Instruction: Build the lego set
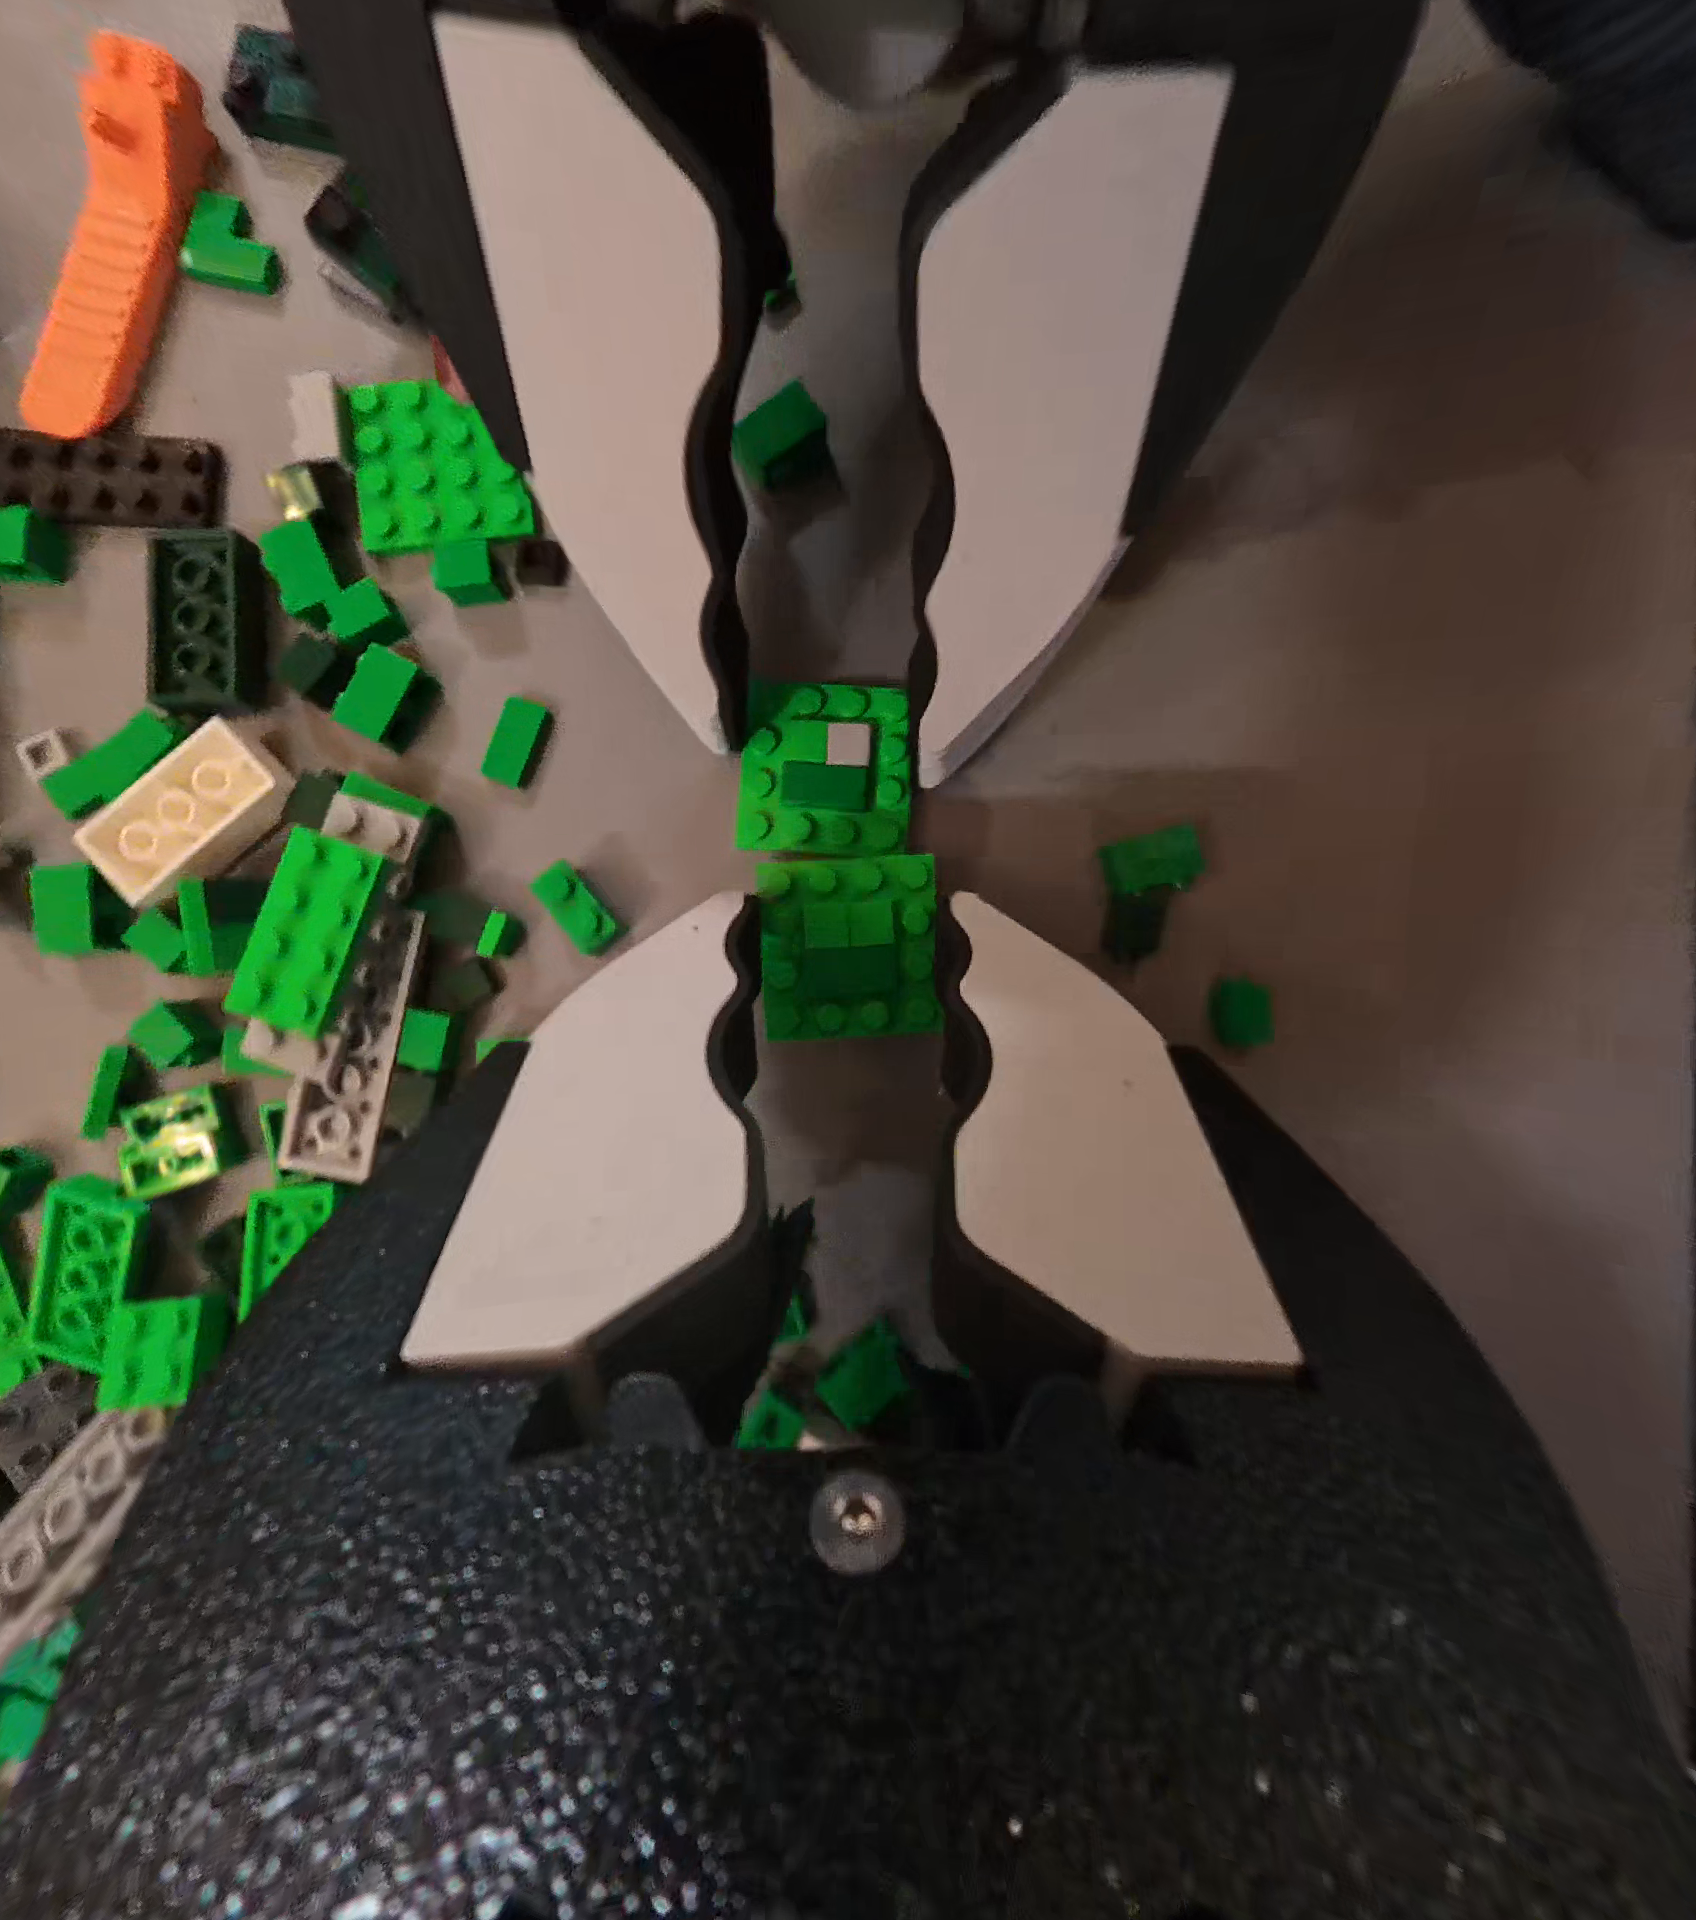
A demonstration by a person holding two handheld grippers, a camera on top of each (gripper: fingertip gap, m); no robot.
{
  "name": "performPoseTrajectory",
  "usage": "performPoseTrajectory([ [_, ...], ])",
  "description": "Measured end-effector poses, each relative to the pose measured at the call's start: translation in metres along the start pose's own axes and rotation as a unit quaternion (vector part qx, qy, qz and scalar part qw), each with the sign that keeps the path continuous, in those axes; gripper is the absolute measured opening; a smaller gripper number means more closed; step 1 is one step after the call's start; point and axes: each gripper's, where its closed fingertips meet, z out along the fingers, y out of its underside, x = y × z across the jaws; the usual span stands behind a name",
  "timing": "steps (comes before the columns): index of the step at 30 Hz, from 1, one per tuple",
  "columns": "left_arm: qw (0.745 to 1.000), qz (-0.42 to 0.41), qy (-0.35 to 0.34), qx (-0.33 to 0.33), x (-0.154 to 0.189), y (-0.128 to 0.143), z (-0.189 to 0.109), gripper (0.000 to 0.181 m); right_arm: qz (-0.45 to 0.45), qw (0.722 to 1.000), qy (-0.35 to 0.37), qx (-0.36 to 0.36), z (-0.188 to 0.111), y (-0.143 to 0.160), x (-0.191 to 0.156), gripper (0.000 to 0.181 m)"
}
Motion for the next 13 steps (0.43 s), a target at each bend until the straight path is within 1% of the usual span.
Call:
performPoseTrajectory([
  [1, 1.0, 0.004, -0.001, -0.015, -0.002, 0.001, 0.006, 0.032, 0.013, 1.0, -0.001, 0.006, -0.002, 0.002, 0.0, 0.03],
  [2, 1.0, 0.001, -0.001, -0.013, -0.003, -0.002, 0.009, 0.034, 0.022, 1.0, 0.0, 0.016, -0.004, 0.004, 0.001, 0.03],
  [3, 1.0, -0.004, 0.001, -0.004, -0.004, -0.005, 0.01, 0.043, 0.029, 0.999, 0.002, 0.03, -0.006, 0.006, 0.001, 0.031],
  [5, 1.0, -0.018, -0.008, 0.024, -0.007, -0.009, 0.006, 0.048, 0.042, 0.998, 0.003, 0.051, -0.011, 0.011, 0.001, 0.031],
  [7, 0.998, -0.018, -0.006, 0.067, -0.007, -0.015, -0.001, 0.053, 0.045, 0.998, 0.006, 0.052, -0.015, 0.019, -0.001, 0.027],
  [10, 0.993, 0.0, 0.027, 0.112, 0.003, -0.017, -0.011, 0.044, 0.018, 0.998, 0.028, 0.06, -0.018, 0.02, 0.002, 0.012],
  [12, 0.993, 0.008, 0.042, 0.114, 0.008, -0.013, -0.012, 0.042, -0.01, 0.997, 0.042, 0.067, -0.018, 0.014, 0.002, 0.0],
  [13, 0.993, 0.011, 0.044, 0.108, 0.009, -0.009, -0.011, 0.042, -0.021, 0.996, 0.044, 0.075, -0.019, 0.009, 0.001, 0.0],
])
